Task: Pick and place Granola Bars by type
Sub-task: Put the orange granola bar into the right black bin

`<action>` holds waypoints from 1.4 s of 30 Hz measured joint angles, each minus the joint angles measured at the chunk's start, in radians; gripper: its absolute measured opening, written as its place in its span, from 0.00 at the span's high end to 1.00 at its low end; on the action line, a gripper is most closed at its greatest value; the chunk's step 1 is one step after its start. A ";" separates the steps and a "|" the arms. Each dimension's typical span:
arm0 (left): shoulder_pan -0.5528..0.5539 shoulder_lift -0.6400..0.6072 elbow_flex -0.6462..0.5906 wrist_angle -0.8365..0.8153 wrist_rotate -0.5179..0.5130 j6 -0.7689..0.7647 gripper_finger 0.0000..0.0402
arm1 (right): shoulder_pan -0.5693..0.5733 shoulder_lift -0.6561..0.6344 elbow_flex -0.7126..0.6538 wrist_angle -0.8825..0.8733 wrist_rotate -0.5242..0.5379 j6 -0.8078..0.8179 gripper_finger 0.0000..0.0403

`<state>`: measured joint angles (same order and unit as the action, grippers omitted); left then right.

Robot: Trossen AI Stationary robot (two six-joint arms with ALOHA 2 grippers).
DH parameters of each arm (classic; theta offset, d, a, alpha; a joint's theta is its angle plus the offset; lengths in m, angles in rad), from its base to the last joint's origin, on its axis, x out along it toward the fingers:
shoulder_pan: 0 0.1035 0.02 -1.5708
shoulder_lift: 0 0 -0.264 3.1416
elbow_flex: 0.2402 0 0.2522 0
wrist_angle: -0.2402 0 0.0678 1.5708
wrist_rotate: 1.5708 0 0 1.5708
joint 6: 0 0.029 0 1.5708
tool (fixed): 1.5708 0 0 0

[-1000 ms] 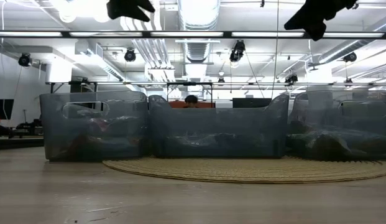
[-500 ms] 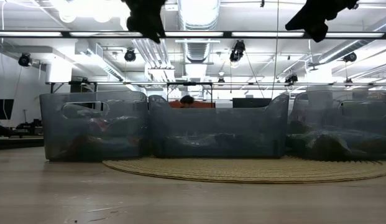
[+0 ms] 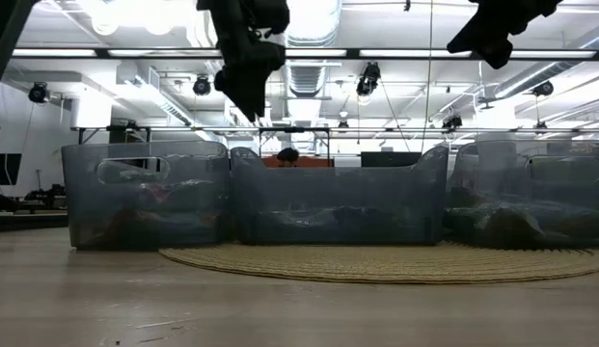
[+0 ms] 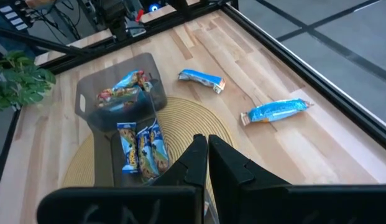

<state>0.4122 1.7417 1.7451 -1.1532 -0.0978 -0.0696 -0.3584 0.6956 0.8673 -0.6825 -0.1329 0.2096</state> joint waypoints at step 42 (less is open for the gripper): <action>0.003 0.075 -0.444 0.355 0.038 -0.166 0.49 | 0.000 0.000 0.000 -0.024 0.001 0.000 0.98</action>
<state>0.4156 1.8168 1.3006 -0.7984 -0.0601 -0.2359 -0.3584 0.6956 0.8673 -0.7063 -0.1318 0.2100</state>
